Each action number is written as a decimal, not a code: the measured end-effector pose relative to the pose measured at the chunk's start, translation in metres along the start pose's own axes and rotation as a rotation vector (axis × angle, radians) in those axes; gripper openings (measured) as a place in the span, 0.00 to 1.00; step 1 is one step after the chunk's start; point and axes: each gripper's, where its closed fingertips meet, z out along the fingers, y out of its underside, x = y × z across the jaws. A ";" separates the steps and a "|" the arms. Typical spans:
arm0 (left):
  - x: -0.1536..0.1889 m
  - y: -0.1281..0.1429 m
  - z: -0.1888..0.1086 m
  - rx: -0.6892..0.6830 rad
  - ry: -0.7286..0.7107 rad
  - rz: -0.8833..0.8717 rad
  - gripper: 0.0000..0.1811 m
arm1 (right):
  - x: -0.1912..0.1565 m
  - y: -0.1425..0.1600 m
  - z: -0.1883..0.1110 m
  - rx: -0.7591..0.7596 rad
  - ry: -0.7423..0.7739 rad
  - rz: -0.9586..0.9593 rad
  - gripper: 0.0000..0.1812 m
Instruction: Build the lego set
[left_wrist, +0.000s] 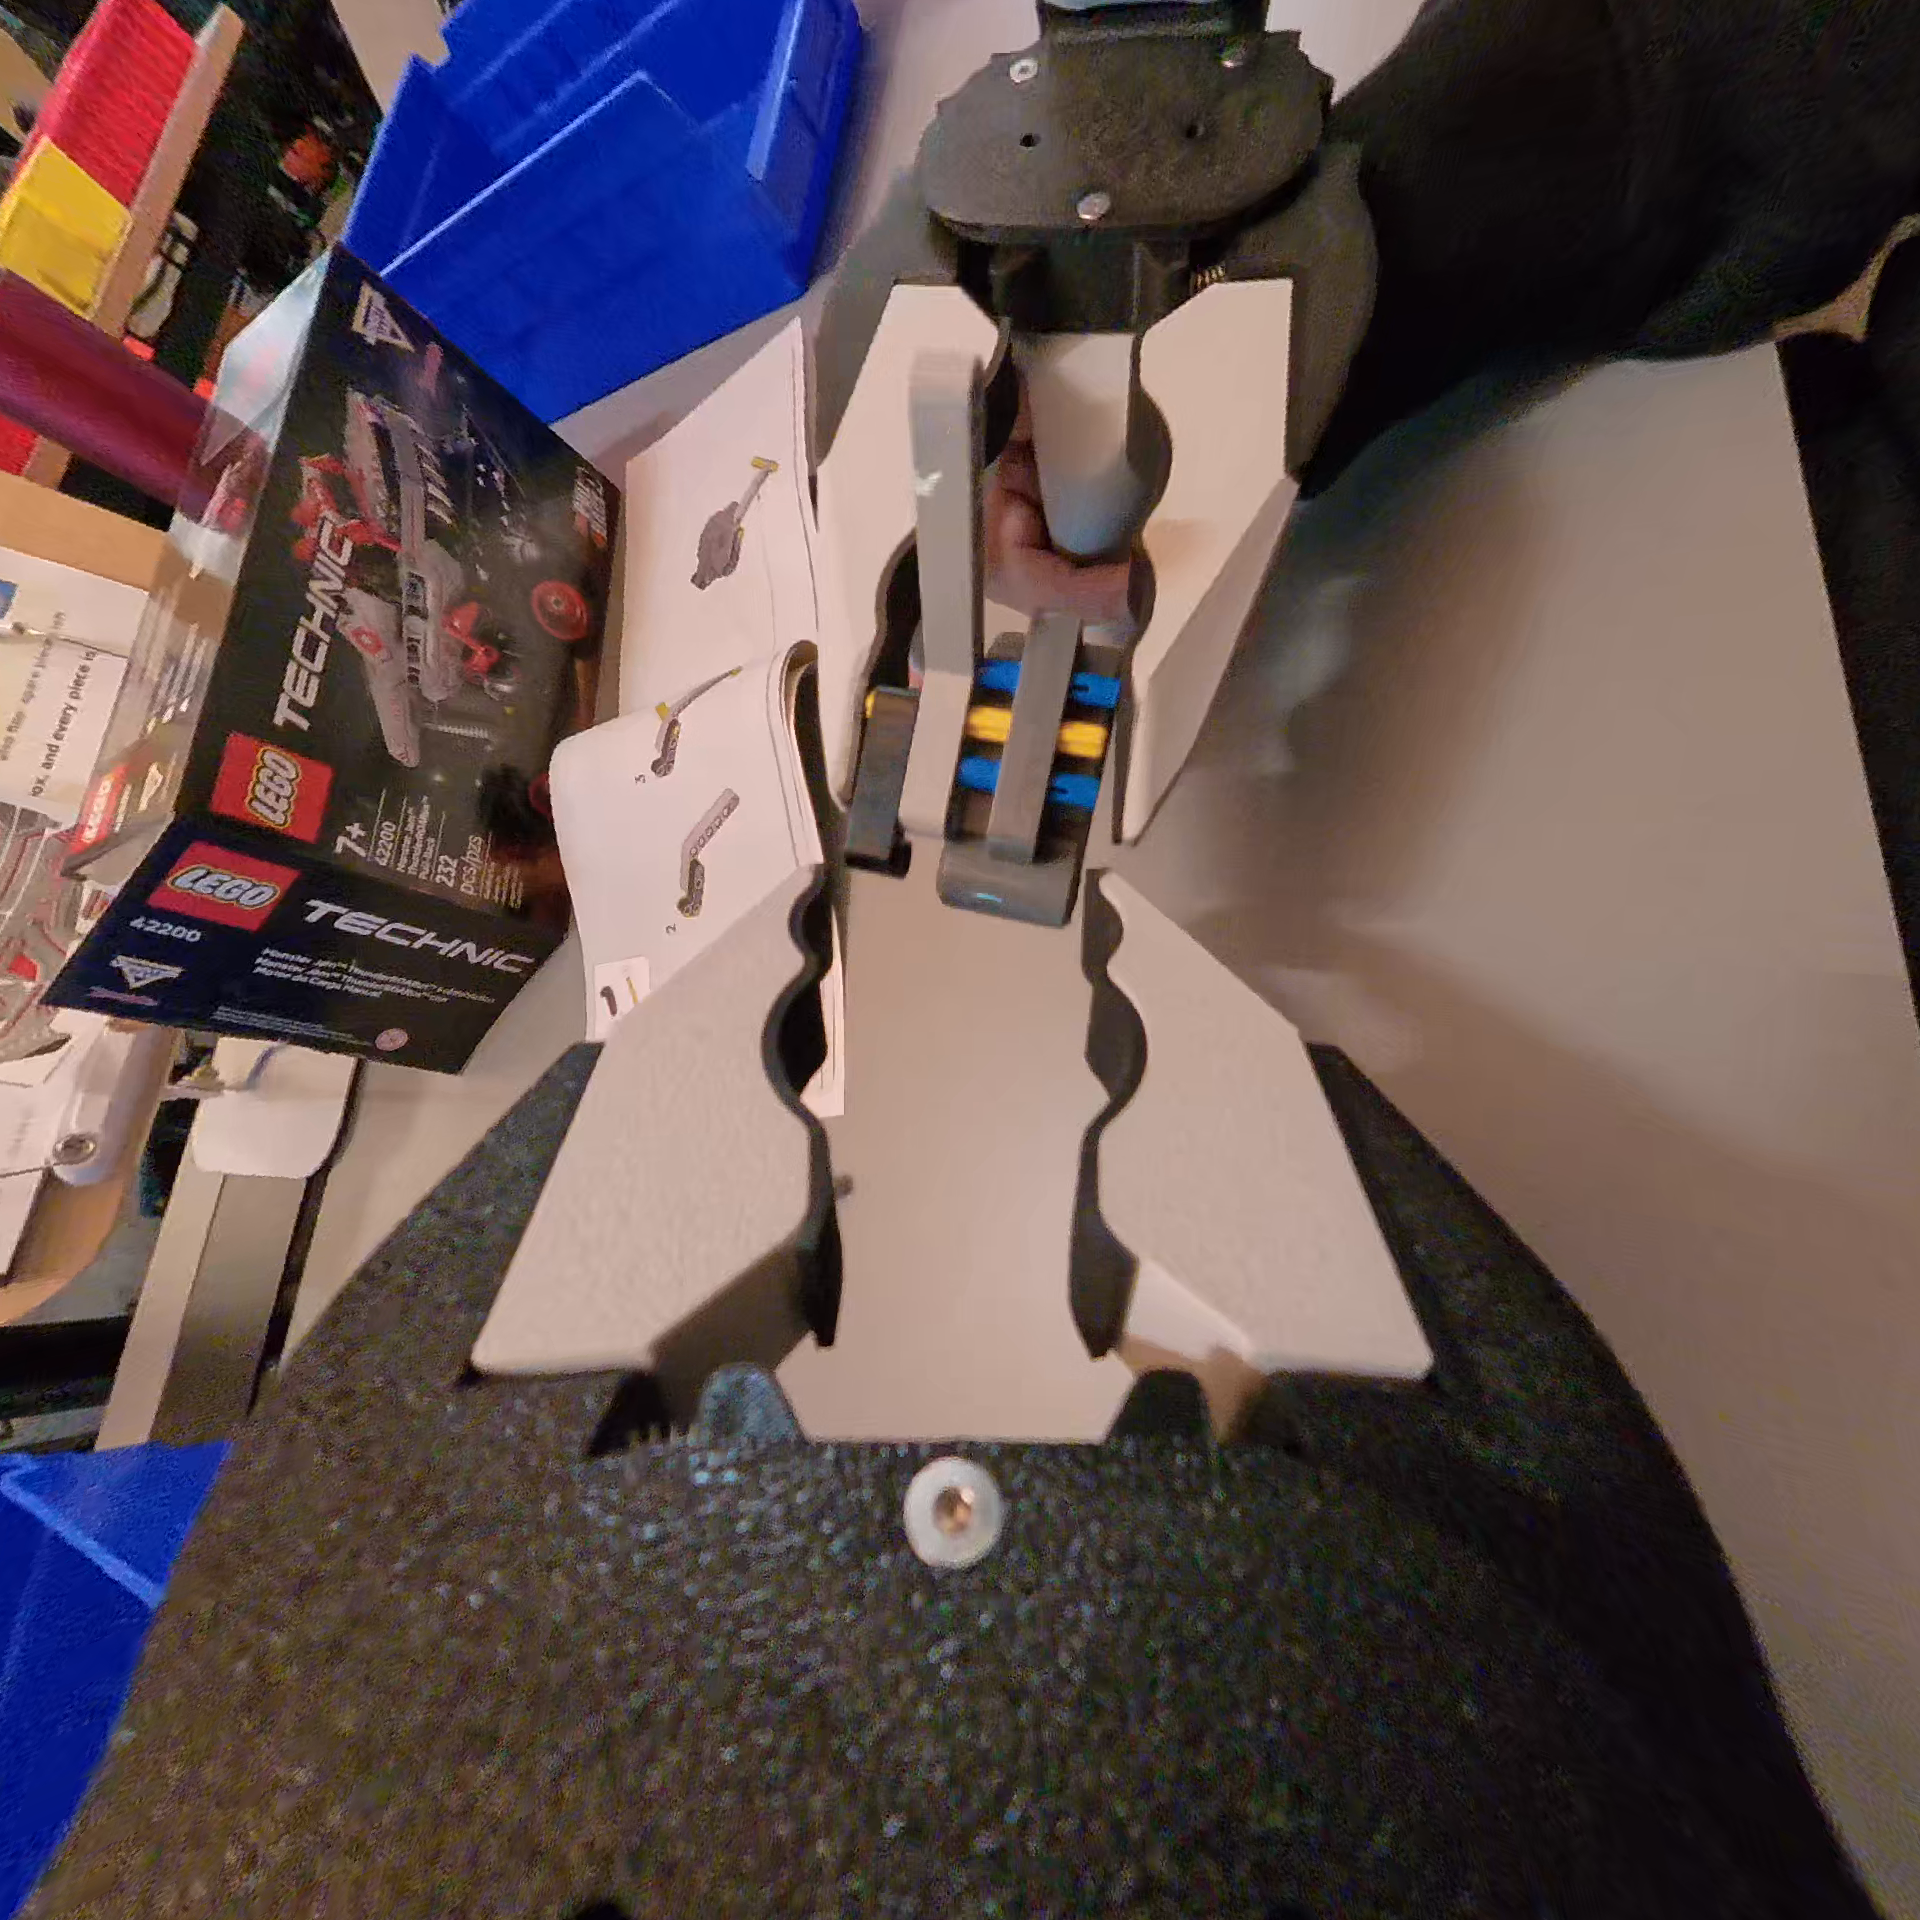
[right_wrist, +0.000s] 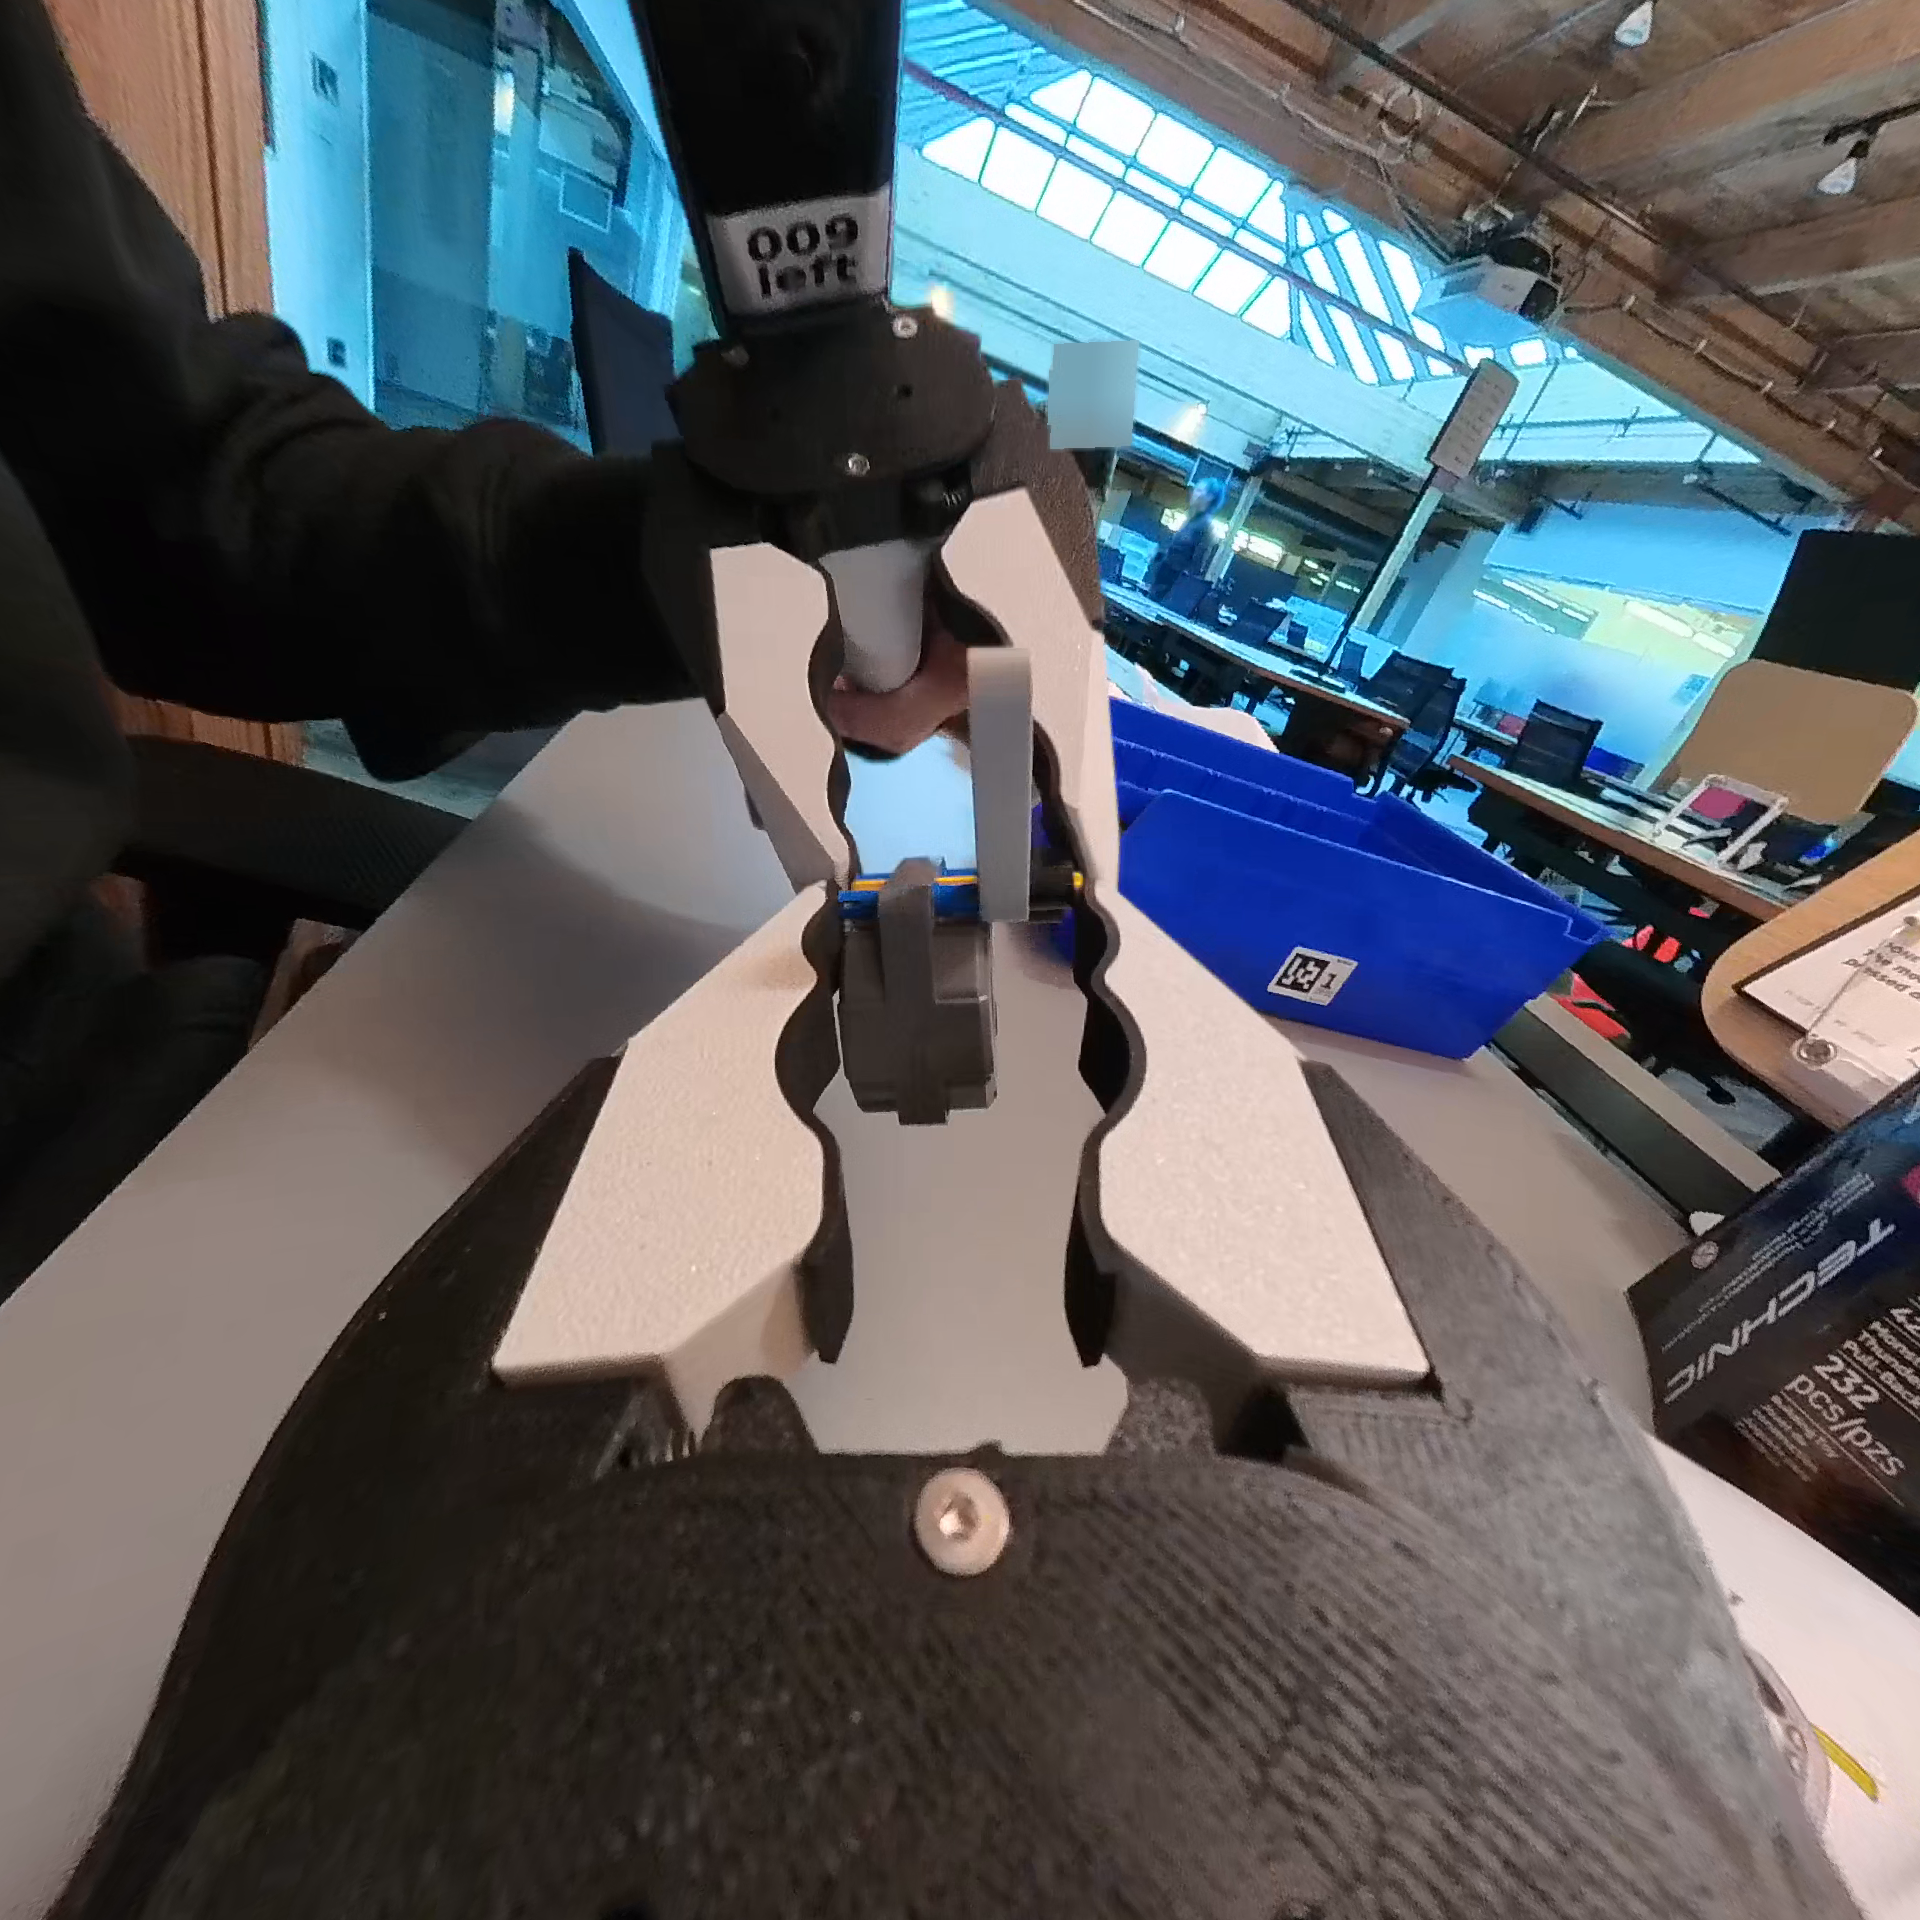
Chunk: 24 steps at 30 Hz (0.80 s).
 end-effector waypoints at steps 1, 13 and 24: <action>0.001 0.000 -0.001 0.014 -0.002 0.005 0.24 | -0.001 -0.002 0.000 0.011 -0.008 0.001 0.23; 0.009 -0.007 -0.014 0.079 -0.090 0.143 0.13 | -0.010 -0.014 0.003 0.079 -0.027 -0.067 0.22; -0.002 -0.017 -0.022 0.053 -0.221 0.292 0.21 | -0.003 -0.005 0.003 -0.045 0.080 -0.359 0.22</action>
